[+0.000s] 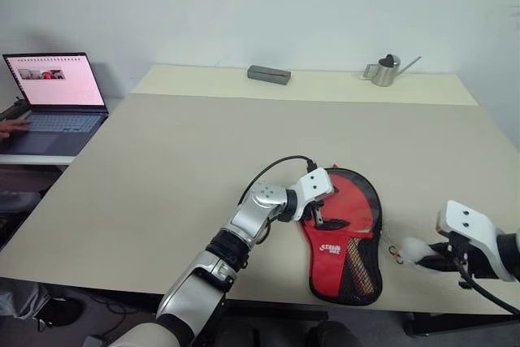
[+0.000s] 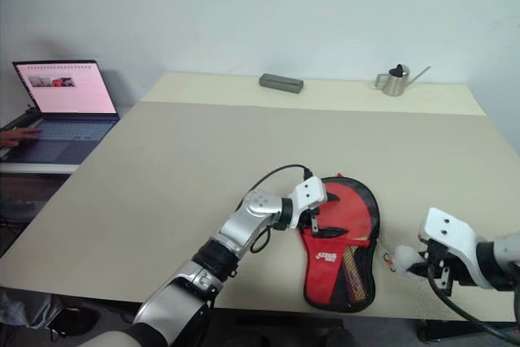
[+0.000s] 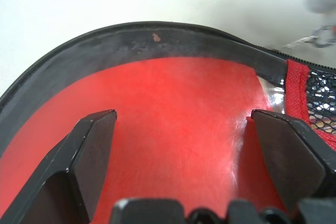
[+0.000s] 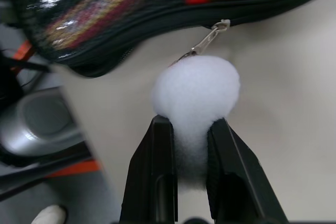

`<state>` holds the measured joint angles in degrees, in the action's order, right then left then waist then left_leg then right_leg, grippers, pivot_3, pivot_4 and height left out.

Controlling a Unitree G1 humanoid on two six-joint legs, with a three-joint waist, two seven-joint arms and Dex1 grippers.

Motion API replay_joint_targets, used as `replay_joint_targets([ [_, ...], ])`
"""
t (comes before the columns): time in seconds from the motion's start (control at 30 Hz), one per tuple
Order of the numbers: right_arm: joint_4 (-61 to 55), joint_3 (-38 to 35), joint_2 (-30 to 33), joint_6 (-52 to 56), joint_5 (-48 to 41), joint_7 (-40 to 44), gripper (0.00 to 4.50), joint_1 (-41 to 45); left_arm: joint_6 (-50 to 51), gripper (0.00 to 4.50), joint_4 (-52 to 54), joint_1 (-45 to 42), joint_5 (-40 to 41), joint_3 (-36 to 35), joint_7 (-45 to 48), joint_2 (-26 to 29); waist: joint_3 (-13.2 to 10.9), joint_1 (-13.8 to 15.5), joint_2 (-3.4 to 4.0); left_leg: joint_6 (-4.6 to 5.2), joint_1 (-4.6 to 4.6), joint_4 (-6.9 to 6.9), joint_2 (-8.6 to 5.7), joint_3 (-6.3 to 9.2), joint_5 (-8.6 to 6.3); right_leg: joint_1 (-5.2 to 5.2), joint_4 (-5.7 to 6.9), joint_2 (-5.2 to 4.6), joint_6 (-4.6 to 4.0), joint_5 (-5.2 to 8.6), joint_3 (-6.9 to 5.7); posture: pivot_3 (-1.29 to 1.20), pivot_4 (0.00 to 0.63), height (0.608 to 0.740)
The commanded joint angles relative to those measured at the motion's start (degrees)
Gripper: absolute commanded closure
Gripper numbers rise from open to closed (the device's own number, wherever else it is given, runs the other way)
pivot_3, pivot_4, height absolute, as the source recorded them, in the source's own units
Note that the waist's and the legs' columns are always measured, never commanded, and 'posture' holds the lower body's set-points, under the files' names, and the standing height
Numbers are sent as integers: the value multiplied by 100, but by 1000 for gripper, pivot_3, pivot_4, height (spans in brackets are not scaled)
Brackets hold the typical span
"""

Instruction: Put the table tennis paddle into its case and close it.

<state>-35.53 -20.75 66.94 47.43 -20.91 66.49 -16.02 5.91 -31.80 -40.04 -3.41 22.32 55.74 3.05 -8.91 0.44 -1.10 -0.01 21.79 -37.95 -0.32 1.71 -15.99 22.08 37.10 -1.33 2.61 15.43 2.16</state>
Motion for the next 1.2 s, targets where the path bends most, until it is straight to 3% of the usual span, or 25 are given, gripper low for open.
replay_joint_targets([
  [0.03,-496,-255,25,-82,-206,341,4206,-434,249,0,-468,326,-289,387,118,106,0,6,-2,0,0,0,0,2,0,0,0,0,0,0,-1,0,150,740],
  [0.47,-1194,-370,-100,-664,-203,600,4224,-1706,229,0,-479,315,-306,461,134,82,10,61,-10,-1,-6,-2,0,1,-5,-9,-6,0,5,3,-2,0,150,740],
  [1.2,-2332,71,-127,-486,-908,445,4241,-2000,253,0,-451,279,-322,490,109,75,37,81,-32,-2,-8,-2,1,8,-5,-15,-7,1,5,4,-8,0,150,740],
])
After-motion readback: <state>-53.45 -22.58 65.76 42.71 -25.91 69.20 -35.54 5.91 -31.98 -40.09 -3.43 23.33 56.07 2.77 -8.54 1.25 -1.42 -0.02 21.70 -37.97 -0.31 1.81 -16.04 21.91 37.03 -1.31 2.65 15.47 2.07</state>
